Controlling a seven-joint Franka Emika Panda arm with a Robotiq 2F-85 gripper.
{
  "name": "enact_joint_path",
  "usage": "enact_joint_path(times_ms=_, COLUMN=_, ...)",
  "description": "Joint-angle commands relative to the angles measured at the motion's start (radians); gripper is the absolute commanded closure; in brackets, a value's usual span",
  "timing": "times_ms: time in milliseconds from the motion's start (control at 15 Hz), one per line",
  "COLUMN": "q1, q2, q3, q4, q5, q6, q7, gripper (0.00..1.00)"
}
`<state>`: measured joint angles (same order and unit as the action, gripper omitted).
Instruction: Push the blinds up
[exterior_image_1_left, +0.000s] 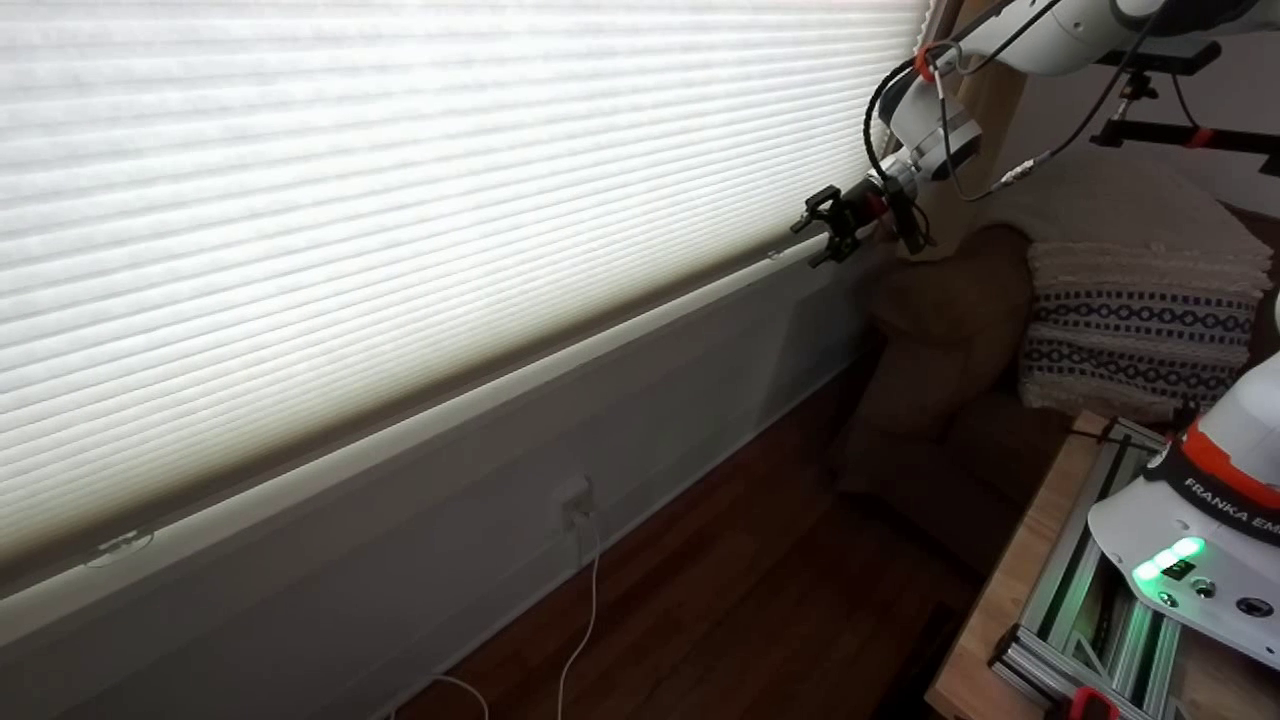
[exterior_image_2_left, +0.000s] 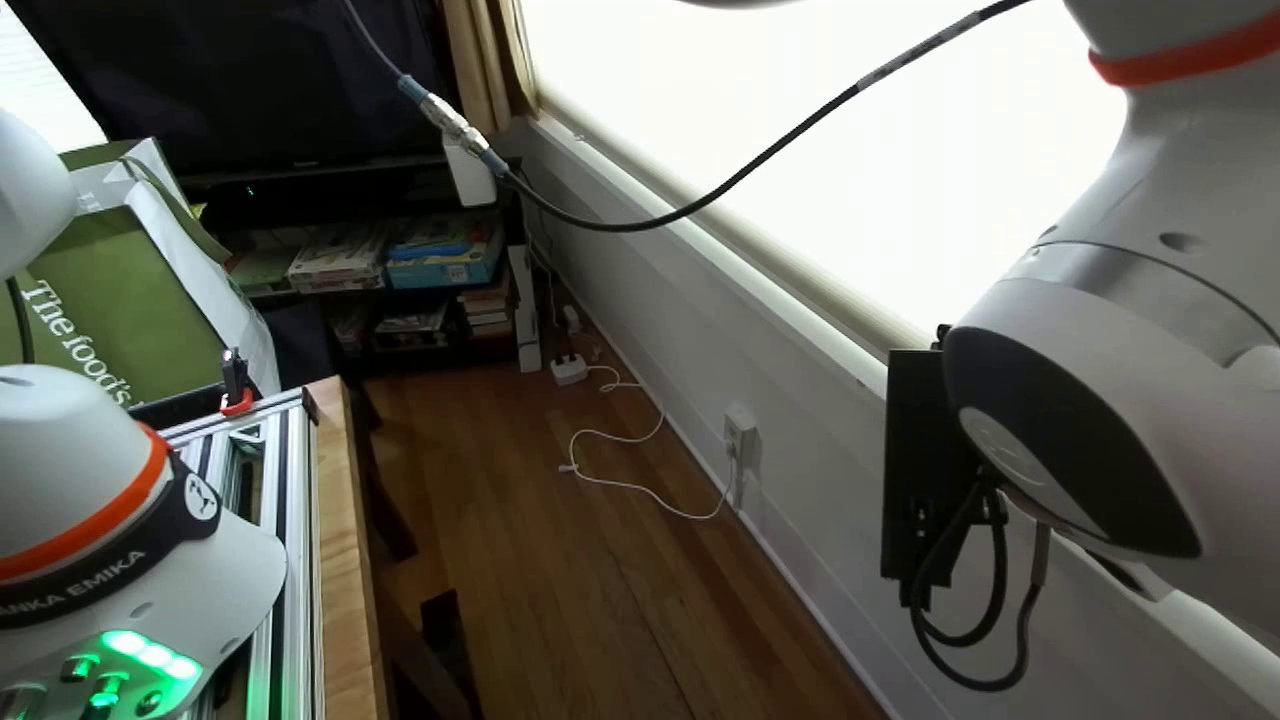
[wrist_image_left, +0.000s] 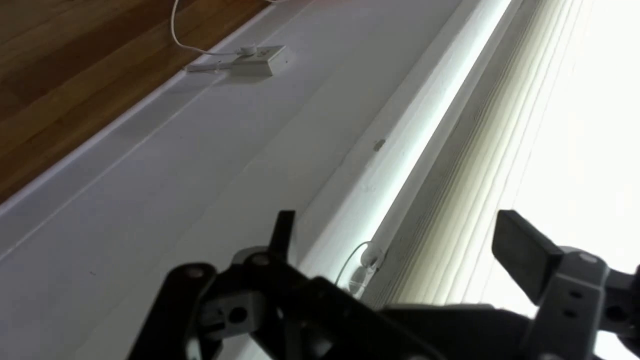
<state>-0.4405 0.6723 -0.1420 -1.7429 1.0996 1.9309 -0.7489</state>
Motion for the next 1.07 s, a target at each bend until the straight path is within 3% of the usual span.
enact_joint_path(times_ms=0, q1=-0.028, q2=0.061, q3=0.018, q4=0.056, q5=0.077, q6=-0.025, q7=-0.059, gripper=0.0)
enact_joint_path(times_ms=133, q1=-0.033, q2=0.083, q3=0.022, q4=0.072, q5=0.121, q6=-0.035, q7=-0.076, gripper=0.0)
enact_joint_path(times_ms=200, q1=-0.035, q2=0.089, q3=0.024, q4=0.076, q5=0.144, q6=-0.038, q7=-0.091, gripper=0.05)
enact_joint_path(times_ms=267, q1=-0.038, q2=0.098, q3=0.027, q4=0.083, q5=0.172, q6=-0.046, q7=-0.101, gripper=0.2)
enact_joint_path(times_ms=400, q1=-0.035, q2=0.115, q3=0.022, q4=0.096, q5=0.211, q6=-0.049, q7=-0.117, gripper=0.26)
enact_joint_path(times_ms=533, q1=-0.028, q2=0.128, q3=0.015, q4=0.106, q5=0.234, q6=-0.044, q7=-0.123, gripper=0.47)
enact_joint_path(times_ms=667, q1=-0.024, q2=0.14, q3=0.01, q4=0.114, q5=0.245, q6=-0.042, q7=-0.126, gripper=0.6)
enact_joint_path(times_ms=867, q1=-0.021, q2=0.154, q3=0.008, q4=0.123, q5=0.251, q6=-0.04, q7=-0.126, gripper=0.56)
enact_joint_path(times_ms=1000, q1=-0.02, q2=0.163, q3=0.007, q4=0.128, q5=0.257, q6=-0.034, q7=-0.128, gripper=0.42)
